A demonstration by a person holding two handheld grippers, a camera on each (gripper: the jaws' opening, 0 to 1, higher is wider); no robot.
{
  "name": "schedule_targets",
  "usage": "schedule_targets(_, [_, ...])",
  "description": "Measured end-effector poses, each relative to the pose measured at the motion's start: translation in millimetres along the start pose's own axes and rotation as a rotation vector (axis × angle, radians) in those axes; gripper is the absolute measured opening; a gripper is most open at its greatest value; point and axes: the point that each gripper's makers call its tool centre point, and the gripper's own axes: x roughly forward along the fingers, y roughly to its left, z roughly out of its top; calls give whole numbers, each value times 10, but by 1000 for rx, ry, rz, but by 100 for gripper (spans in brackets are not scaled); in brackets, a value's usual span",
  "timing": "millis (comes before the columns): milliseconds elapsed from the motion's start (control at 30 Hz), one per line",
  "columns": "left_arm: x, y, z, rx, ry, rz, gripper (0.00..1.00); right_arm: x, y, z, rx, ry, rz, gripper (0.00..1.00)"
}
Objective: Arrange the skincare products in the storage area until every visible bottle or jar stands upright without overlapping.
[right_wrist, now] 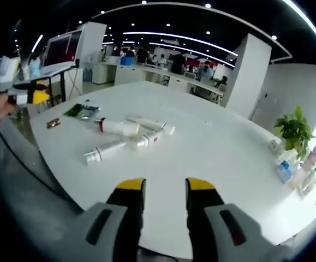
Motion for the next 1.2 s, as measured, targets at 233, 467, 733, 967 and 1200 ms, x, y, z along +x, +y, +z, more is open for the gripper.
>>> schedule_targets(233, [3,-4,-2,3,2,-2,43,8,3,-15,-7,8,1,30])
schedule_targets(467, [10,-15,-7,8,5,-8,43,-3,10,-10,-10,10,-2,30])
schedule_targets(733, [11,-17,-17,14,10,-7,43,-21,3,3,-2,4,-8,30])
schedule_targets(967, [9,-17,-17,16,10,-7,43,-29,-4,7,5,1,-12,30])
schedule_targets(1200, [6,-16,-20,17,13,-6,43,-29,-5,6,5,1,-12,30])
